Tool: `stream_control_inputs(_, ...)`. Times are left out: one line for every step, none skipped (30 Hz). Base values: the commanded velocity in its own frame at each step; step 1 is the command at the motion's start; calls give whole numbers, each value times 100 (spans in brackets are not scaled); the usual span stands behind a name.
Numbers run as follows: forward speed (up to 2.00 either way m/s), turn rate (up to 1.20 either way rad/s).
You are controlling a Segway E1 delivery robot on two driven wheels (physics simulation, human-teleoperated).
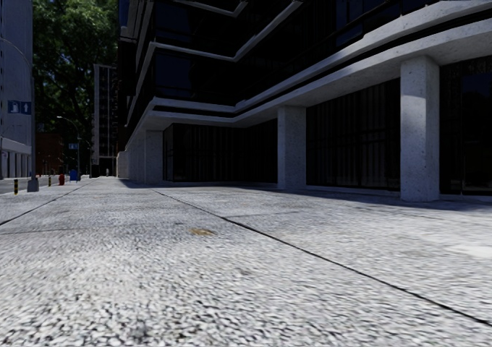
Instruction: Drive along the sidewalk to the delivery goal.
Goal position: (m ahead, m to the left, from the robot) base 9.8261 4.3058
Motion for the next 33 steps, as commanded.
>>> stream_control_inputs(139, 58)
stream_control_inputs(139, 58)
stream_control_inputs(139, 58)
stream_control_inputs(139, 58)
stream_control_inputs(139, 58)
stream_control_inputs(139, 58)
stream_control_inputs(140, 58)
stream_control_inputs(140, 58)
stream_control_inputs(140, 58)
stream_control_inputs(140, 58)
stream_control_inputs(140, 58)
stream_control_inputs(140, 58)
stream_control_inputs(140, 58)
stream_control_inputs(140, 58)
stream_control_inputs(140, 57)
stream_control_inputs(140, 57)
stream_control_inputs(140, 57)
stream_control_inputs(140, 57)
stream_control_inputs(140, 57)
stream_control_inputs(140, 57)
stream_control_inputs(140, 57)
stream_control_inputs(140, 57)
stream_control_inputs(140, 49)
stream_control_inputs(140, 49)
stream_control_inputs(140, 49)
stream_control_inputs(140, 49)
stream_control_inputs(140, 49)
stream_control_inputs(140, 49)
stream_control_inputs(140, 49)
stream_control_inputs(140, 49)
stream_control_inputs(140, 49)
stream_control_inputs(140, 49)
stream_control_inputs(140, 45)
